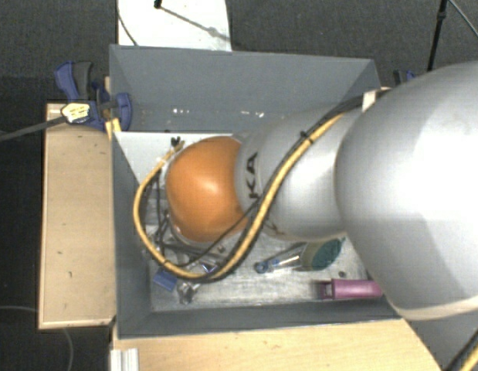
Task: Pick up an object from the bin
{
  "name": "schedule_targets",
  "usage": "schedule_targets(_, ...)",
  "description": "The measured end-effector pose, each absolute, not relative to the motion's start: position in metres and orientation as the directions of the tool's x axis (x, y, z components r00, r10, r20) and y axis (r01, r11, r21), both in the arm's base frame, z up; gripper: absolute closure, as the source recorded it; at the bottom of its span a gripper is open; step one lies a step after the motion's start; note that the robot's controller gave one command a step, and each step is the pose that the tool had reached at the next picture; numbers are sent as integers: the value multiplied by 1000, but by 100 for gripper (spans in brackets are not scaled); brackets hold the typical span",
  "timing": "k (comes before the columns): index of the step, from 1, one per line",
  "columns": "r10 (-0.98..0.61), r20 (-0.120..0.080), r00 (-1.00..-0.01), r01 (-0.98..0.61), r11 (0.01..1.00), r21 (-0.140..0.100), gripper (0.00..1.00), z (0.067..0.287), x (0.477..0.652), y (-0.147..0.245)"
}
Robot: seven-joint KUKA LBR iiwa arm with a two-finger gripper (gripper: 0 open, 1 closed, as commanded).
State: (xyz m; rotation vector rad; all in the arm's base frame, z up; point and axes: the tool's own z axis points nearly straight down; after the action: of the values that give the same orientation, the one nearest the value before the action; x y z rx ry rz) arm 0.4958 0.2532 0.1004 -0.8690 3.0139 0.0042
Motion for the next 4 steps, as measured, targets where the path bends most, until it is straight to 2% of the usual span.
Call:
schedule_targets(1,-505,2,-863,-505,863,-3,0,70,501,254)
schedule_targets(2,-502,2,-865,-502,865,-1,0,70,502,253)
schedule_targets(3,-499,-4,-866,-499,866,1,100,72,503,254)
schedule_targets(4,-494,-6,-870,-494,870,0,100,104,504,255)
